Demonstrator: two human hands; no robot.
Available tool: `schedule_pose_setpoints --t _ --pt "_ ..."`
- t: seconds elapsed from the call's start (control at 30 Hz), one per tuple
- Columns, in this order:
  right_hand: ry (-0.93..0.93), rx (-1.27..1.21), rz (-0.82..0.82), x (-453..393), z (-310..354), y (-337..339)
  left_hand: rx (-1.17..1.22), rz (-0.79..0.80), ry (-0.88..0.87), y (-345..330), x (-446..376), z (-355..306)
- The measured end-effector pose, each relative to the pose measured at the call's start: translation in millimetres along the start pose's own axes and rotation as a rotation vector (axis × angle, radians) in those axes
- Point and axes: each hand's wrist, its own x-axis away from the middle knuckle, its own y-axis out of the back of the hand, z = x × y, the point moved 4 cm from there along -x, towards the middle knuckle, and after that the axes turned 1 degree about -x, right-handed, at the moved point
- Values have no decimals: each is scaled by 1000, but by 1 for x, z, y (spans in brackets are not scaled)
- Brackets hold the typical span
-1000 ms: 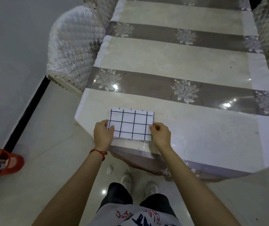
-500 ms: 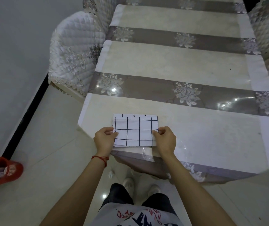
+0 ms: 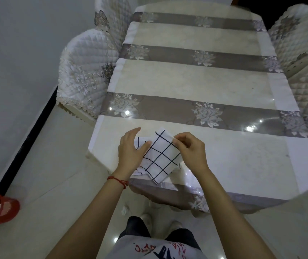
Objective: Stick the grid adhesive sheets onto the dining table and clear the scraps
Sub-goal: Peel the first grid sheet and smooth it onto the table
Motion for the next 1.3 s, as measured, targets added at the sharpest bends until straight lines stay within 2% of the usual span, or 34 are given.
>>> schedule_pose_setpoints --t 0.17,0.3,0.4,0.57,0.67,0.73,0.87,1.1,1.3 --pt "111 95 124 3 39 22 100 269 -127 2 -8 -51" --pt "167 155 115 13 65 45 171 416 -239 2 1 -87" --pt "152 149 45 24 76 65 225 382 -310 0 9 -106" --pt "62 90 -84 41 68 102 315 268 -270 -10 17 -117" --pt "43 5 -142 50 69 112 368 310 -256 -15 25 -123" --pt "73 -52 -164 55 76 114 375 376 -327 -15 32 -130" --pt "200 65 -100 63 102 114 258 449 -498 -11 38 -147" --pt "357 241 -88 69 144 119 229 531 -571 -11 45 -184" --pt "105 170 -38 78 128 164 405 435 -480 3 33 -185"
